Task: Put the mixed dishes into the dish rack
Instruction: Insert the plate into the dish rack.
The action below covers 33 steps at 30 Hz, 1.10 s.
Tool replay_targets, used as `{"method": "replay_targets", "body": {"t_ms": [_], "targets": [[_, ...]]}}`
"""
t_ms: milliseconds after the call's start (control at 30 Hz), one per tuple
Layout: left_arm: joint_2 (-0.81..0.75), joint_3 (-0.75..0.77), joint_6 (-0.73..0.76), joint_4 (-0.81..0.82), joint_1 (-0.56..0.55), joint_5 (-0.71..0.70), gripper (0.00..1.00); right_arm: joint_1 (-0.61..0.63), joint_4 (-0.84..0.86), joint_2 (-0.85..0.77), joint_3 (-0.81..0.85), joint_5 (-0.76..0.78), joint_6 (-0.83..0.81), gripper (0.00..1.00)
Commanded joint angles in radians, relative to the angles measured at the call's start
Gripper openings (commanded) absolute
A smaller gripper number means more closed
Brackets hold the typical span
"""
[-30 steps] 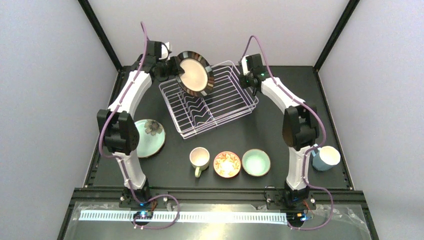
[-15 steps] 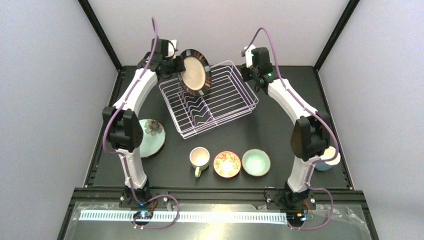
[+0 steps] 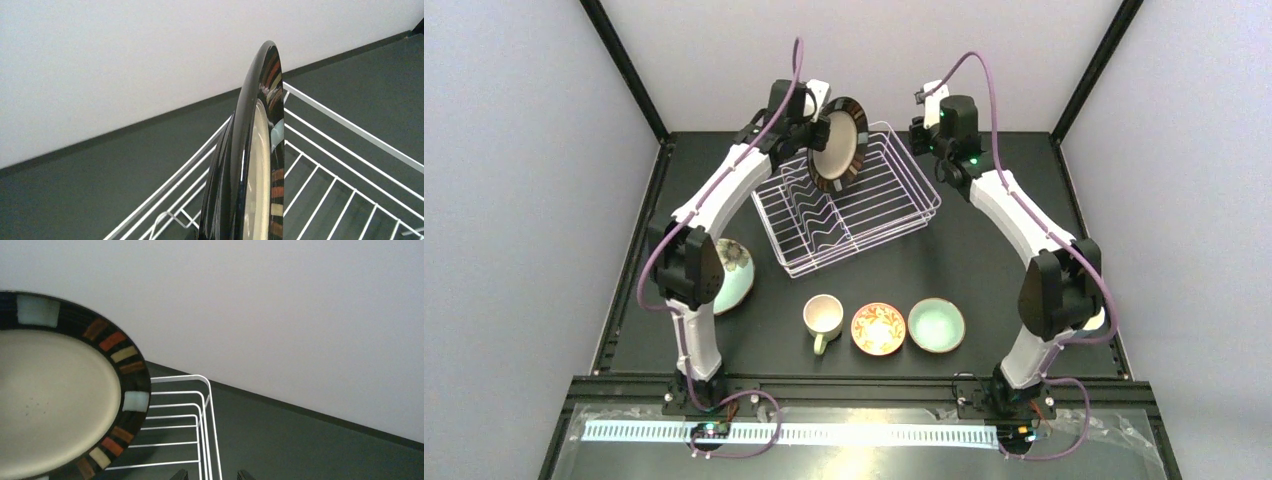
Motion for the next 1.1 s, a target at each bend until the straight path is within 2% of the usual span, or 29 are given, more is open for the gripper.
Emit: {"method": "replay_targets", "body": {"t_ms": [0, 400, 667, 1067], "targets": [[-0.026, 0.082, 0.110, 0.217, -0.016, -0.083, 0.01, 0.005, 0.124, -0.046, -0.063, -0.018, 0.015, 0.57], [0.038, 0.096, 0.368, 0.356, -0.055, -0.143, 0.01, 0.012, 0.360, -0.078, -0.188, 0.002, 0.011, 0.57], [0.058, 0.093, 0.479, 0.332, -0.055, -0.032, 0.01, 0.017, 0.479, -0.085, -0.254, 0.043, 0.008, 0.57], [0.070, 0.086, 0.531, 0.278, -0.054, 0.074, 0.01, 0.030, 0.544, -0.096, -0.322, 0.067, 0.005, 0.57]]}}
